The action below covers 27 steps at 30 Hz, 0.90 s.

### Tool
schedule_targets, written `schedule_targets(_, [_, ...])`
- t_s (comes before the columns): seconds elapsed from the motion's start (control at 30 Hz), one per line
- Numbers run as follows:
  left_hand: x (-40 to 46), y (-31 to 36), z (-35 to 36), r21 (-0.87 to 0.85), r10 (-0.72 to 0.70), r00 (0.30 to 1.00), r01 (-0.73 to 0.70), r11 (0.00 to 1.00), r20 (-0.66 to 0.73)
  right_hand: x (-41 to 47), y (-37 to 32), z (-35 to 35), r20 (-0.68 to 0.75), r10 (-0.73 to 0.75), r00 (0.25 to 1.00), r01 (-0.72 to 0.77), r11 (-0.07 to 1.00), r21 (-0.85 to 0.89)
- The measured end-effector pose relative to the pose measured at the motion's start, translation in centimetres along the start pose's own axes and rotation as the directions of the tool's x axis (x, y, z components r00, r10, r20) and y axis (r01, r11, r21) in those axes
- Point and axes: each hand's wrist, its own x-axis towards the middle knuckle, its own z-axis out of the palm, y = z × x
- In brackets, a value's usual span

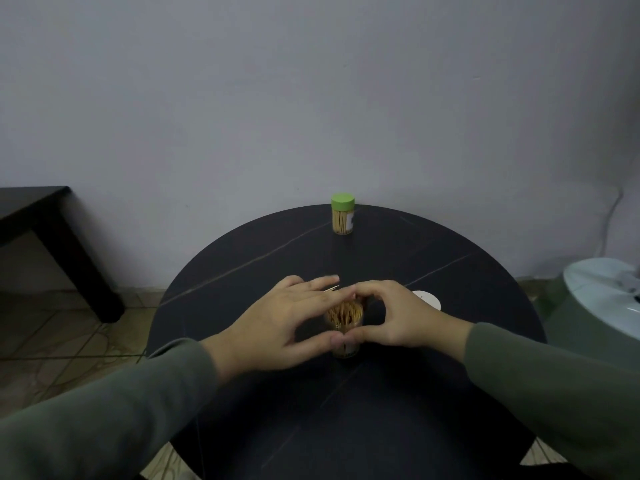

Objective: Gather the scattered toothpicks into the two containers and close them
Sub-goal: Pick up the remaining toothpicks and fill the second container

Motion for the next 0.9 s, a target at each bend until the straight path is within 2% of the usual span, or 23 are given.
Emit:
schedule_targets(0.1, [0.4, 0.4, 0.0, -0.019, -0.005, 1.0, 0.005, 1.0, -0.024, 0.0, -0.2, -0.1, -0.005, -0.001, 1.0, 0.001, 1.0, -0.007])
schedule_targets(0.23, [0.7, -0.7, -0.3, 0.275, 0.13, 0.991, -0.122, 0.954, -0.01, 0.0, -0.2, 0.0, -0.018, -0.005, 1.0, 0.005, 1.0, -0.002])
schedule_targets(0.33, [0.7, -1.4, -0.5, 0.385, 0.175, 0.985, -0.163, 0.909, 0.003, 0.0, 0.0, 0.1, -0.014, 0.001, 1.0, -0.001, 1.0, 0.003])
schedule_targets(0.53, [0.3, -0.9, -0.3, 0.365, 0.077, 0.996, -0.053, 0.929, -0.052, 0.1, 0.3, 0.2, -0.019, 0.003, 1.0, -0.004, 1.0, -0.03])
schedule_targets(0.67, [0.2, -0.8, -0.2, 0.326, 0.065, 0.993, -0.093, 0.941, 0.096, 0.2, 0.3, 0.2, -0.021, -0.01, 1.0, 0.01, 1.0, -0.025])
schedule_targets(0.73, [0.0, -0.7, 0.0, 0.24, 0.009, 0.987, -0.048, 0.97, 0.162, 0.2, 0.5, 0.3, -0.026, -0.014, 1.0, 0.013, 1.0, -0.014])
schedule_targets(0.9, [0.1, -0.6, 0.1, 0.2, 0.001, 1.0, -0.007, 0.98, 0.03, 0.3, 0.9, 0.3, -0.018, -0.019, 1.0, 0.018, 0.999, -0.035])
